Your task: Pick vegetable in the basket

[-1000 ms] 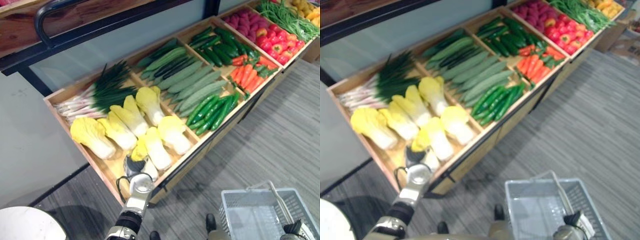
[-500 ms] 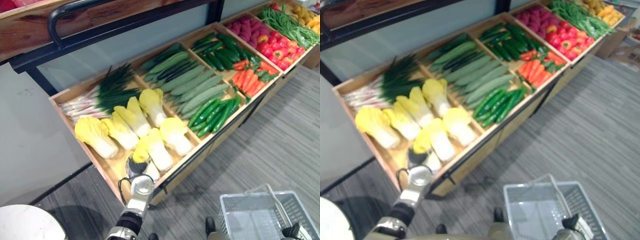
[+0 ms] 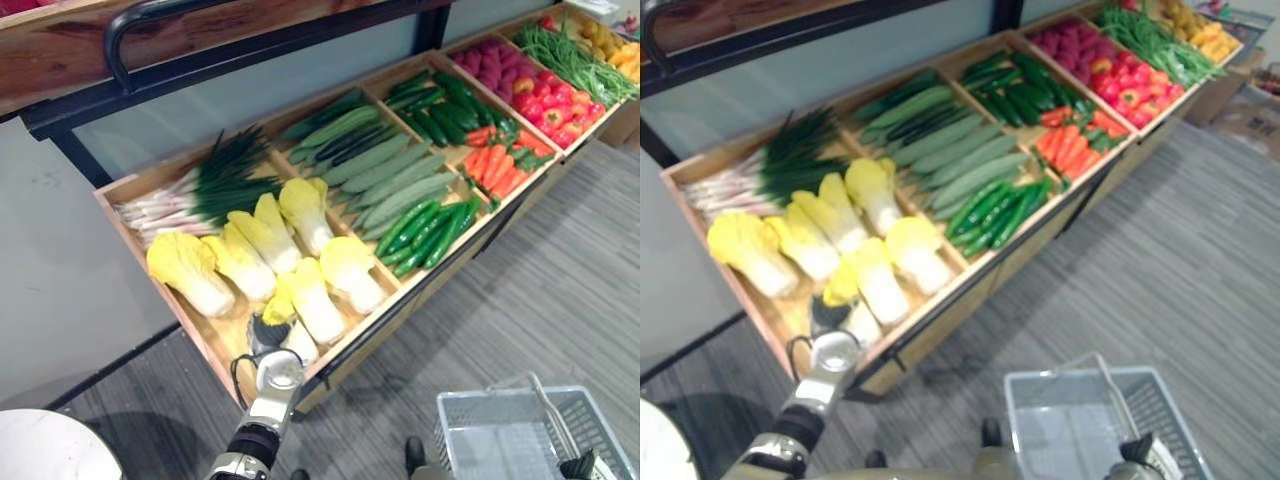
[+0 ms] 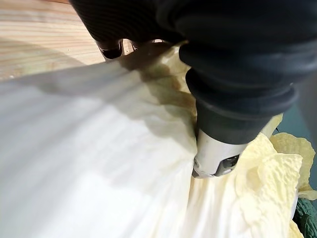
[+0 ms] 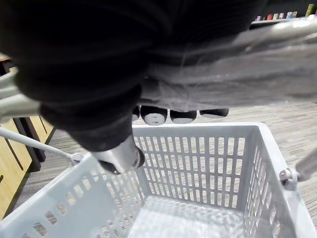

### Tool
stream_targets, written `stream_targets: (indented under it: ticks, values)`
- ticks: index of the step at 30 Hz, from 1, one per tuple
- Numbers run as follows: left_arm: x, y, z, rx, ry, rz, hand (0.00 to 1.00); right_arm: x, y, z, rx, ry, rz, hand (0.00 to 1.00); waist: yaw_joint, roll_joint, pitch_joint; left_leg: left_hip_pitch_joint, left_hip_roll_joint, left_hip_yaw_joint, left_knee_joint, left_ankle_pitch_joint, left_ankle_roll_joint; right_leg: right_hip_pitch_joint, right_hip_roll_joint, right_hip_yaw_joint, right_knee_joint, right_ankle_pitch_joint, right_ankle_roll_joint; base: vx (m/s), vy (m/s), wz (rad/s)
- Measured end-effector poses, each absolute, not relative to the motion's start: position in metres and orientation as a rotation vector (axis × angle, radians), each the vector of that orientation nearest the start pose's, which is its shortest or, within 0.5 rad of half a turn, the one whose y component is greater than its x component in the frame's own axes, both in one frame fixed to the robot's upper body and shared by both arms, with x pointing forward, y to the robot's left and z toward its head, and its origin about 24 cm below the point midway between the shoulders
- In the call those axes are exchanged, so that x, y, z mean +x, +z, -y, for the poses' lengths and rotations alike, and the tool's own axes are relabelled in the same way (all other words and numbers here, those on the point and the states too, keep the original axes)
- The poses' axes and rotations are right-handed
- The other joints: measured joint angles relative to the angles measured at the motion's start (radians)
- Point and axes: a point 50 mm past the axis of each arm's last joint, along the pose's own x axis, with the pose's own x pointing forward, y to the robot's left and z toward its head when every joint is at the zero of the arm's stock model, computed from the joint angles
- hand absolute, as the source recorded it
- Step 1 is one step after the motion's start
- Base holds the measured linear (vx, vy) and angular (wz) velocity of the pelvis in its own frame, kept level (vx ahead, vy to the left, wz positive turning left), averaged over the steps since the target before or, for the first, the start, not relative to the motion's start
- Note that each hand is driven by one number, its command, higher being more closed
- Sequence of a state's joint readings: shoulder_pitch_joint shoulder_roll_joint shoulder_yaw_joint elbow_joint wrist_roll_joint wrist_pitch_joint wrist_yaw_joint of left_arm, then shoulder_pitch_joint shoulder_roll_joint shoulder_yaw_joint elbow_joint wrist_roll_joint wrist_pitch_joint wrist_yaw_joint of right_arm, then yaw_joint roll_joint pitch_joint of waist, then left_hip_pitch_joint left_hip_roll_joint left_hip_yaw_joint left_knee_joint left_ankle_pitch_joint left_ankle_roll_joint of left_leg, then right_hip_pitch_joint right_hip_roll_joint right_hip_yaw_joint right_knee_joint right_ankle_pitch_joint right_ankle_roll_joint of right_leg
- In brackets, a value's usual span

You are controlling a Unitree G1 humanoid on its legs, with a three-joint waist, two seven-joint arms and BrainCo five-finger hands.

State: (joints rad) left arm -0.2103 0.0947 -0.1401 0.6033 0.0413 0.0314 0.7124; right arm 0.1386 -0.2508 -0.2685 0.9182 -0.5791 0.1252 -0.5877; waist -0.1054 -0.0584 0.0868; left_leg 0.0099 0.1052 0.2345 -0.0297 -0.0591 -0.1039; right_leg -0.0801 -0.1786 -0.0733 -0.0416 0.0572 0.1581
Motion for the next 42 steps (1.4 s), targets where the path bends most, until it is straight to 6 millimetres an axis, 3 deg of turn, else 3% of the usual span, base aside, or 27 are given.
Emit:
stream_targets:
  ticks: [4, 13, 24, 32, 38, 42]
  values:
    - [0.264, -0.032, -0.171, 0.338, 0.548, -0.324, 1.00, 0.085, -0.114, 0.309, -0.985, -0.624, -1.002, 1.00, -0.001, 0.000, 0.000, 0.000, -0.005, 0.002, -0.002, 0.002, 0.004, 0.003, -0.004, 0.001, -0.013, 0.010, 0.002, 0.00, 0.000, 0.00]
    - [0.251, 0.011, -0.167, 0.172, 0.582, -0.126, 1.00, 0.077, -0.113, 0.315, -0.968, -0.671, -1.023, 1.00, 0.000, 0.002, -0.002, 0.000, -0.008, 0.000, -0.001, 0.005, 0.007, 0.002, -0.009, 0.000, -0.005, 0.010, 0.002, 0.00, 0.000, 0.00]
    - [0.235, 0.027, -0.167, 0.123, 0.568, -0.050, 1.00, 0.074, -0.114, 0.315, -0.963, -0.660, -1.037, 1.00, 0.002, 0.012, -0.035, 0.000, -0.012, -0.006, -0.003, 0.012, 0.014, -0.004, -0.018, -0.001, 0.009, 0.010, 0.003, 0.00, 0.000, 0.00]
    - [0.234, 0.046, -0.165, 0.089, 0.553, 0.036, 1.00, 0.069, -0.116, 0.317, -0.970, -0.652, -1.063, 1.00, 0.007, 0.016, -0.049, 0.000, -0.019, -0.015, -0.009, 0.019, 0.015, -0.003, -0.018, -0.008, 0.011, 0.009, 0.002, 0.00, -0.003, 0.01]
    - [0.232, 0.066, -0.147, 0.049, 0.421, 0.132, 1.00, 0.072, -0.113, 0.323, -0.987, -0.630, -1.056, 1.00, 0.006, 0.017, -0.058, 0.001, -0.021, -0.017, -0.014, 0.022, 0.016, -0.003, -0.019, -0.009, 0.011, 0.010, 0.002, 0.01, -0.002, 0.00]
    - [0.231, 0.078, -0.113, -0.027, 0.166, 0.194, 1.00, 0.087, -0.106, 0.330, -1.031, -0.556, -0.990, 1.00, 0.001, 0.024, -0.069, 0.013, -0.022, 0.000, -0.019, 0.022, 0.016, -0.003, -0.018, 0.004, 0.013, 0.009, 0.002, 0.01, -0.003, -0.11]
